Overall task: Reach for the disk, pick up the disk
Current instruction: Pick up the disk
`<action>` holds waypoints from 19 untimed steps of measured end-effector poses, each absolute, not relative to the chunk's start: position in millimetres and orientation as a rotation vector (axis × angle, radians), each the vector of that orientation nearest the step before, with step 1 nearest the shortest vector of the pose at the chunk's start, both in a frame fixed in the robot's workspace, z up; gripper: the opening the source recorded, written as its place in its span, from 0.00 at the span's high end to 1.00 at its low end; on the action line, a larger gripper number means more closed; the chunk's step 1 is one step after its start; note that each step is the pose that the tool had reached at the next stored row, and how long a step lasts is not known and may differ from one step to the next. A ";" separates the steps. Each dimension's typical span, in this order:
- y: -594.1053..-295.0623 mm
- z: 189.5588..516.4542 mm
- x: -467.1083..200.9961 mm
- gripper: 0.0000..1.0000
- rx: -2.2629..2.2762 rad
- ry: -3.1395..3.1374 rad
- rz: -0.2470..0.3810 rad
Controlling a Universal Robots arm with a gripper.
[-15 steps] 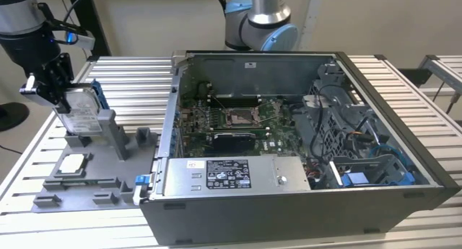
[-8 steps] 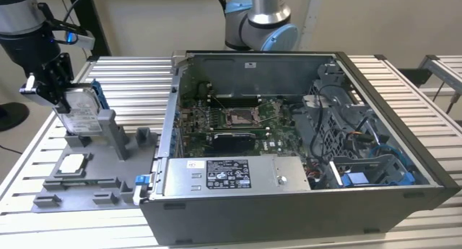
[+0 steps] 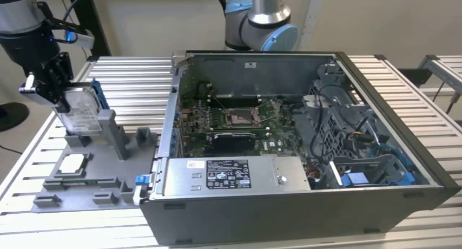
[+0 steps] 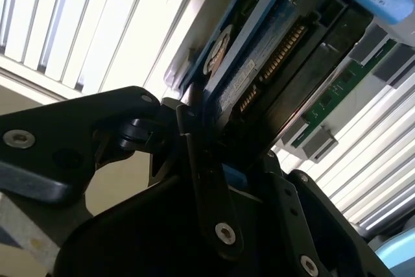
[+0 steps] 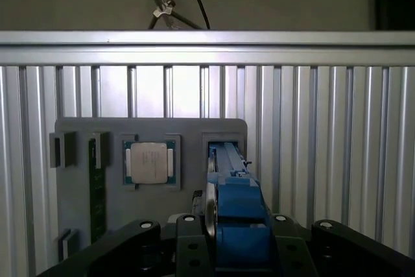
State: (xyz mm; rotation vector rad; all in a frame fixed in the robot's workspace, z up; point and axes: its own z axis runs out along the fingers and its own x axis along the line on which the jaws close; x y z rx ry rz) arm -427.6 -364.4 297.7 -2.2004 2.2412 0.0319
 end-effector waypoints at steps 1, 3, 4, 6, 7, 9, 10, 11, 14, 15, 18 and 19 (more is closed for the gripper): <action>-364.5 299.5 -427.6 1.00 -2.200 2.241 0.032; -364.4 303.6 -427.6 1.00 -2.200 2.241 0.032; -364.5 305.6 -427.6 1.00 -2.200 2.241 0.032; -364.5 309.8 -427.6 1.00 -2.201 2.241 0.032; -364.5 311.8 -427.6 1.00 -2.201 2.241 0.033; -364.5 316.1 -427.6 1.00 -2.201 2.242 0.034; -364.5 317.9 -427.6 1.00 -2.201 2.242 0.034; -364.5 319.3 -427.6 1.00 -2.201 2.243 0.035; -364.5 322.8 -427.6 1.00 -2.196 2.252 0.040; -364.4 324.1 -427.6 1.00 -2.195 2.255 0.041; -364.4 330.4 -427.6 1.00 -2.194 2.255 0.042; -364.4 333.3 -427.6 1.00 -2.194 2.256 0.042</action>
